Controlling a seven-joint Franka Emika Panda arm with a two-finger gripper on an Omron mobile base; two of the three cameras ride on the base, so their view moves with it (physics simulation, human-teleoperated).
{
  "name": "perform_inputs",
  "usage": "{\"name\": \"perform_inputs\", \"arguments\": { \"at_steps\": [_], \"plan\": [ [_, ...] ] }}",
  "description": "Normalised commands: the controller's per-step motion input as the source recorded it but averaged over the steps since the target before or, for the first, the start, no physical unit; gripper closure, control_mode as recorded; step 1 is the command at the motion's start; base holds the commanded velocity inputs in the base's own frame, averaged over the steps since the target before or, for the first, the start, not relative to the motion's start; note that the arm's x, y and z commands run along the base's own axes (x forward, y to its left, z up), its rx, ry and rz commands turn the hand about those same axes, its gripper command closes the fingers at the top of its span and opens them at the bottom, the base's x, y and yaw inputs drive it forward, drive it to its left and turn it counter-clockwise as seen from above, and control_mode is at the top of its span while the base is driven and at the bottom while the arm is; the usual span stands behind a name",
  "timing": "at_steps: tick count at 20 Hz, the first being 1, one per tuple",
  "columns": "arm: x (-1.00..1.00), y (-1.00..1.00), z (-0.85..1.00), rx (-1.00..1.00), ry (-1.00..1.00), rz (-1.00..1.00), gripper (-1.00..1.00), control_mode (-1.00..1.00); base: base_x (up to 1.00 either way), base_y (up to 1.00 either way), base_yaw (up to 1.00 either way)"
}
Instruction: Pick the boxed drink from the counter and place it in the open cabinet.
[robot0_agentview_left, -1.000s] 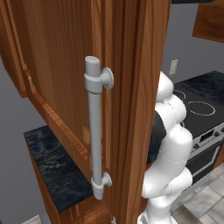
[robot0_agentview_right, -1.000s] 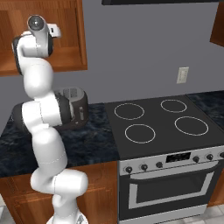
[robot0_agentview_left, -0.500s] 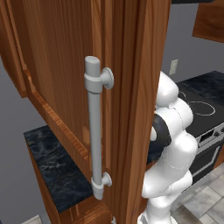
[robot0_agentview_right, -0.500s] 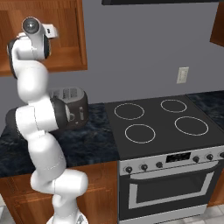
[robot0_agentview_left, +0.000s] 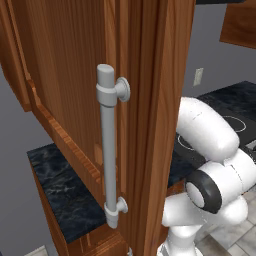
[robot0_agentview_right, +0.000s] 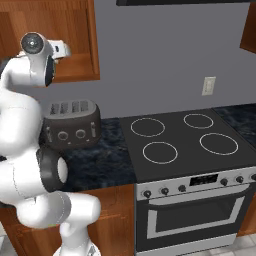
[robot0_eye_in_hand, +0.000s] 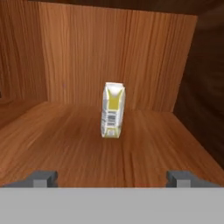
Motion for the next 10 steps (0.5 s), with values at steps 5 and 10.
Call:
{"name": "perform_inputs", "arguments": {
  "at_steps": [5,10],
  "plan": [
    [-1.00,-1.00,-0.44,0.06,-0.12,0.00,-1.00,-1.00,0.00,0.00,0.00],
    [-1.00,-1.00,-0.94,0.02,-0.03,0.00,-1.00,-1.00,0.00,0.00,0.00]
  ]
}}
